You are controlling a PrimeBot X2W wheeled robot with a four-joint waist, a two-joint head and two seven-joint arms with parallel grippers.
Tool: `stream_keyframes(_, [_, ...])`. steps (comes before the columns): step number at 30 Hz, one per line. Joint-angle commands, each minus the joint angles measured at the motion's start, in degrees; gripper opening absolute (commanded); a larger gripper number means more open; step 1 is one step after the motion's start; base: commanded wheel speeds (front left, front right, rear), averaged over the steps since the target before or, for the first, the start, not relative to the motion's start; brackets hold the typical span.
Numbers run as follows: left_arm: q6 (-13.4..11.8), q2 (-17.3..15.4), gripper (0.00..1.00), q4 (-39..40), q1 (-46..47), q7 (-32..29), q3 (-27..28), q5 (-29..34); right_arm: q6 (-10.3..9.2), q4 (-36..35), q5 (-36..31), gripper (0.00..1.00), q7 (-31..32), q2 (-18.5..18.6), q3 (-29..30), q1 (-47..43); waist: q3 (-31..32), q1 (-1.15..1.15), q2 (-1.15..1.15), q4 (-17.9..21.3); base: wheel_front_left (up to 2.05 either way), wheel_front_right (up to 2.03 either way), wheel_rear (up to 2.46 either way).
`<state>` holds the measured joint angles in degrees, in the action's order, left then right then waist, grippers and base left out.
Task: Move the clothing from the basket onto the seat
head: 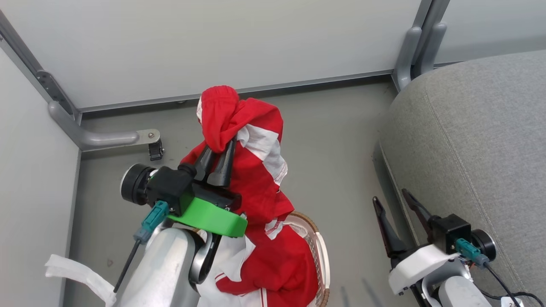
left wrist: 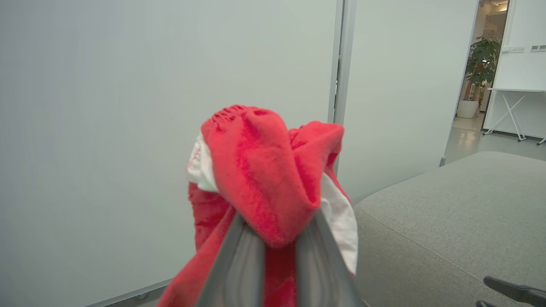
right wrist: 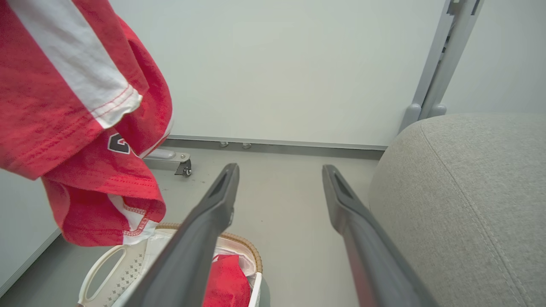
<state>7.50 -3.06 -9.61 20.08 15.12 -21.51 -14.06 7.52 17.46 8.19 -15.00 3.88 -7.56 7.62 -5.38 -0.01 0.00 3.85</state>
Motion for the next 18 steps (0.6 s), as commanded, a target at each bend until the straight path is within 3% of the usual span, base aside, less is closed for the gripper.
stream_keyframes(1, [-0.04, 0.04, 0.00, 0.71, 1.01, 0.05, -0.36, -0.16, -0.06, -0.42, 0.85, 1.00, -0.27, 0.44, -1.39, -0.56, 0.34, 0.01, 0.00, -0.15, 0.00, 0.00, 0.00])
stream_keyframes(14, [-0.03, 0.09, 0.00, 2.60, 0.71, 0.05, -4.44, -1.47, -0.06, -9.97, 6.14, 1.00, -0.27, 9.53, -23.18, 12.04, -0.02, 0.01, 0.00, -1.28, 0.00, 0.00, 0.00])
stream_keyframes(18, [-0.03, 0.10, 0.00, 1.87, 0.50, 0.05, -6.19, -1.80, -0.07, -9.44, 6.55, 1.00, -0.26, 12.59, -29.22, 17.99, -0.08, 0.01, 0.00, -1.74, 0.00, 0.00, 0.00])
